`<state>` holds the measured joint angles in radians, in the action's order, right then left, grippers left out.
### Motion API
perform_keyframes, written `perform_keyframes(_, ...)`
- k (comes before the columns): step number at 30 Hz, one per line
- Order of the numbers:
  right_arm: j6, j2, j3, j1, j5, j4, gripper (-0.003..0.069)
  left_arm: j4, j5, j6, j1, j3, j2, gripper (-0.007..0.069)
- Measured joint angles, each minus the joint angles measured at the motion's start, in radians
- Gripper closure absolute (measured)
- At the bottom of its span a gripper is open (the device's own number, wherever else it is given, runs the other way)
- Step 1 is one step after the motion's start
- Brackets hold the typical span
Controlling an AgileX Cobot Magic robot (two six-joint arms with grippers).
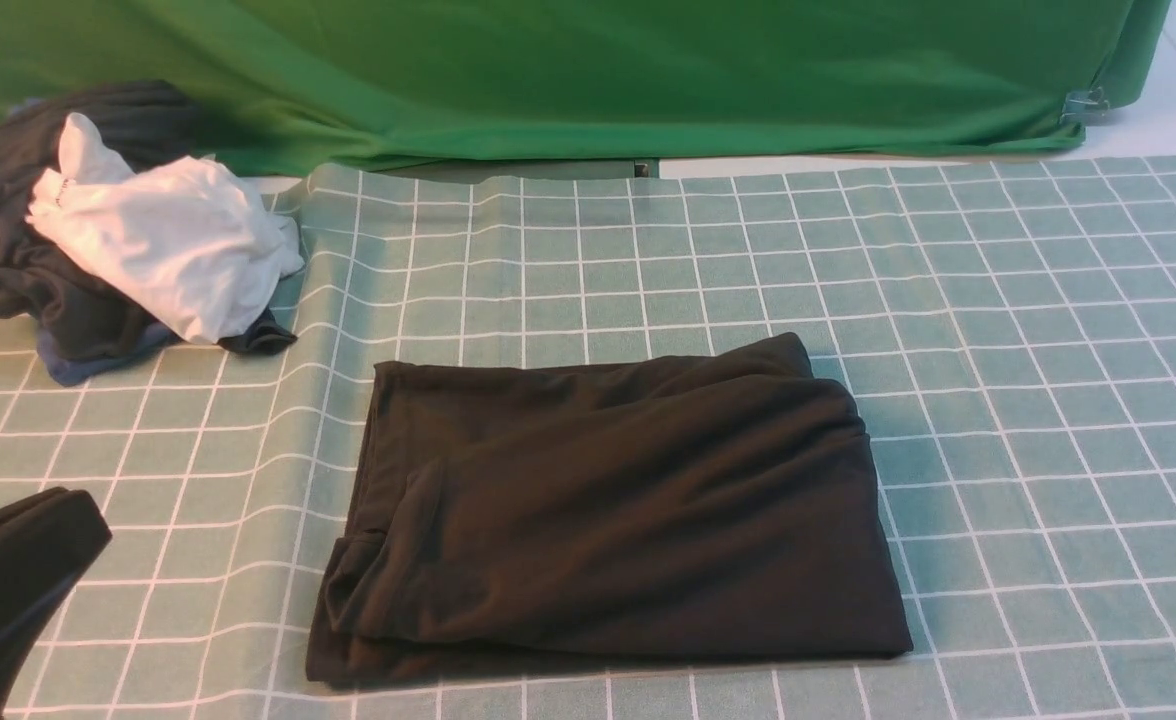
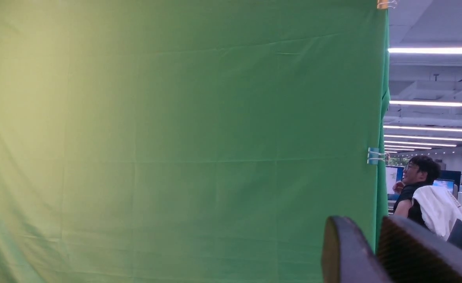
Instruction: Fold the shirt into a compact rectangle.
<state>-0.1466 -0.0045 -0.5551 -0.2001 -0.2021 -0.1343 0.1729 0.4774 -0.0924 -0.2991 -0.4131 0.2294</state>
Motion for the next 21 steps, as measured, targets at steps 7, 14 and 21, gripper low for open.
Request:
perform_keyframes(7,0.001,0.0,0.0,0.0,0.0,0.0,0.0512,-0.083,-0.237,0.018,0.075,0.111,-0.044,0.0611)
perform_keyframes(14,0.001,0.0,0.0,0.0,0.0,0.0,0.0499,-0.095,-0.353,0.02,0.243,0.274,-0.182,0.0611)
perform_keyframes(21,0.001,0.0,0.0,0.0,0.0,0.0,0.0482,-0.141,-0.323,0.02,0.29,0.417,-0.229,0.0611)
